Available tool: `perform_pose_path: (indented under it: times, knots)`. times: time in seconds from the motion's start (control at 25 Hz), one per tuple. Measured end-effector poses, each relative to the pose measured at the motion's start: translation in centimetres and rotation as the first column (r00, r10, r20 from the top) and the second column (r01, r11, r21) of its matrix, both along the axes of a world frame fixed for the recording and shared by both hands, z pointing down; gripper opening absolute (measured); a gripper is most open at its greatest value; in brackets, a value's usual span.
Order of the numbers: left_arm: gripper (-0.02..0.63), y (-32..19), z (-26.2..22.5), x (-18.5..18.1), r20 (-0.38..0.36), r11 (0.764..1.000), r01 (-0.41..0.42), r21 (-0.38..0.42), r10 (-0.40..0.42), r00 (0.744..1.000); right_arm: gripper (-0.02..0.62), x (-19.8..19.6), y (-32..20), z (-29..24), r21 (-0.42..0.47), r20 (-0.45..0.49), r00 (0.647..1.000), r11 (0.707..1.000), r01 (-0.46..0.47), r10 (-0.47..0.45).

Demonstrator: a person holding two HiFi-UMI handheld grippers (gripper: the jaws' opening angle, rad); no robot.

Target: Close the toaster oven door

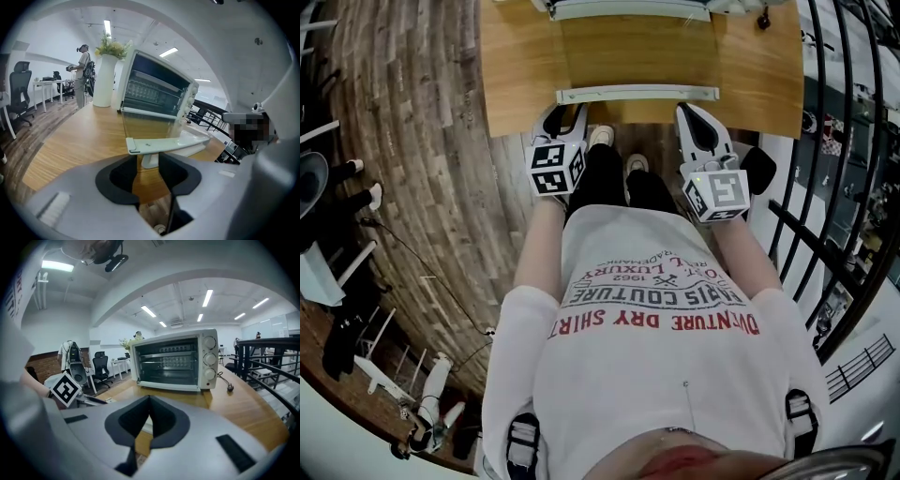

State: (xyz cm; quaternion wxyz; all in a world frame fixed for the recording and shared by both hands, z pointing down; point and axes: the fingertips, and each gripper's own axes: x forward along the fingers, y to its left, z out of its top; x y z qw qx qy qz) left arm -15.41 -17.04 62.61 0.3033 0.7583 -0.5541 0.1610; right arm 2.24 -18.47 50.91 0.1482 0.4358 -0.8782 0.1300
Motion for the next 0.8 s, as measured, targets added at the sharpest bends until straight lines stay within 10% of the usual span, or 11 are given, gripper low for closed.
perform_pose_path:
  times: [0.8]
  knots:
    - [0.086, -0.6, -1.1, -0.4, 0.039, 1.000, 0.004, -0.022, -0.004, 0.999, 0.006, -0.8, -1.1, -1.2, 0.013, -0.009, 0.999, 0.999, 0.032, -0.032]
